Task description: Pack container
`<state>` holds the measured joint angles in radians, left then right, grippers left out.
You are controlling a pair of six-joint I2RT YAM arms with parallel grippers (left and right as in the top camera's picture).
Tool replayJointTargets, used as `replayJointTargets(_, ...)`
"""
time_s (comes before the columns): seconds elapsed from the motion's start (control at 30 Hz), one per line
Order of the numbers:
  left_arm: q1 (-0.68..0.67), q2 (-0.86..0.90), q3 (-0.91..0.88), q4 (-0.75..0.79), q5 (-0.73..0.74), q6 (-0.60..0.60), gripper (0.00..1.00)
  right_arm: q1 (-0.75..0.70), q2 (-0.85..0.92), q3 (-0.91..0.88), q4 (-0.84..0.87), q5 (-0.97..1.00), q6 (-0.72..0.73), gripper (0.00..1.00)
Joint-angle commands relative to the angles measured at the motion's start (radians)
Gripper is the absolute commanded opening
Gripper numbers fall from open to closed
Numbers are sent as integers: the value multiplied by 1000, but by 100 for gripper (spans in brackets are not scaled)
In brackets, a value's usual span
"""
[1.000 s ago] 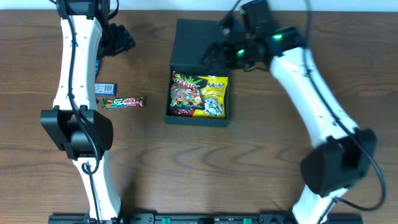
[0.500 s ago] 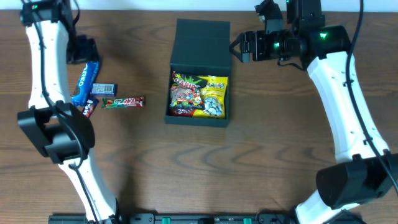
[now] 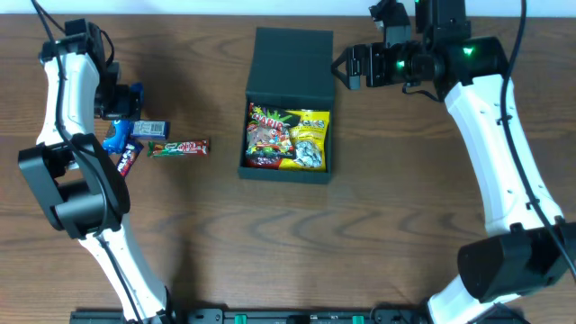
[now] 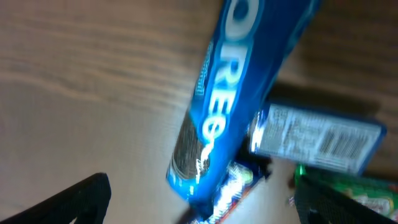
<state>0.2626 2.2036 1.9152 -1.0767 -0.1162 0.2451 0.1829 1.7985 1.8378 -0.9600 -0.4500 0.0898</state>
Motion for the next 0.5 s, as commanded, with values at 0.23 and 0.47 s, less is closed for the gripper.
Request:
replayJointTargets(0.23, 0, 0, -58, 174, 95, 78, 95, 1, -5, 14, -1, 5, 7, 99)
replayJointTargets(0.47, 0, 0, -92, 224, 122, 126, 95, 2, -5, 14, 2, 5, 31, 99)
